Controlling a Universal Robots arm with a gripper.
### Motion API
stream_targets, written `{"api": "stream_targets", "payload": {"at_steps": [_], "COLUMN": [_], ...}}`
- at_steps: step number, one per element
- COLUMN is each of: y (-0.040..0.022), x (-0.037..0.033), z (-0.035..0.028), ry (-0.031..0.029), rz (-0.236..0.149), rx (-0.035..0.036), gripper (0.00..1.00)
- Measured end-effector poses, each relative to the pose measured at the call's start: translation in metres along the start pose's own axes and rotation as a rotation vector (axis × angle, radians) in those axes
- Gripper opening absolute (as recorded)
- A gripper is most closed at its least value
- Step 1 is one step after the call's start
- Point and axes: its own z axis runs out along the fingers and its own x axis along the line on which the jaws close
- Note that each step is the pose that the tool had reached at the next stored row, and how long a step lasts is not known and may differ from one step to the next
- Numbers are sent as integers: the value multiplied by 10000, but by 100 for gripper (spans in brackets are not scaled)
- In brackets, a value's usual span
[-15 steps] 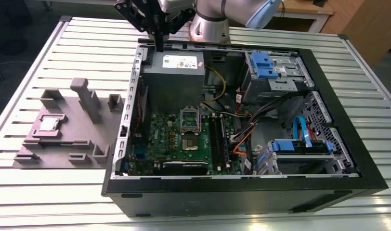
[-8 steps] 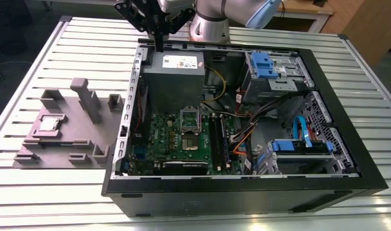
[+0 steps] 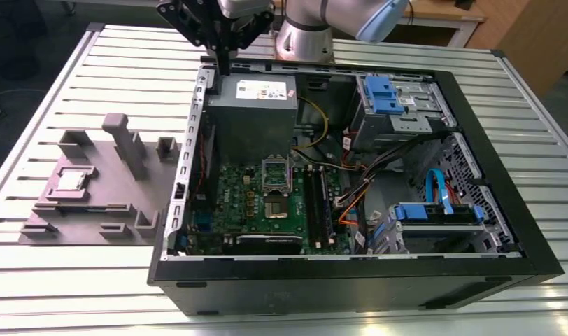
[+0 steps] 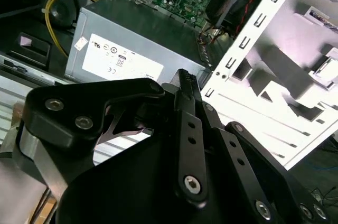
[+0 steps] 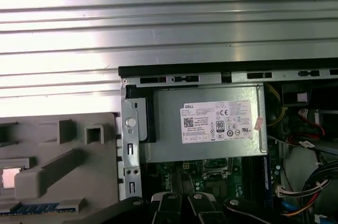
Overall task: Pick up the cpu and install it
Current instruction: 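Reach for the cpu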
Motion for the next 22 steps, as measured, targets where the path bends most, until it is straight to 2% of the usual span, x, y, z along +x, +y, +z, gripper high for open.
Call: {"api": "stream_targets", "payload": {"at_steps": [12,22], "y": [-24,-40], "x": [325,522], "z": [-9,-6], "ry": [-3,-3], "rz": [1,1], "rx": [0,-2], "gripper": [10,10]}}
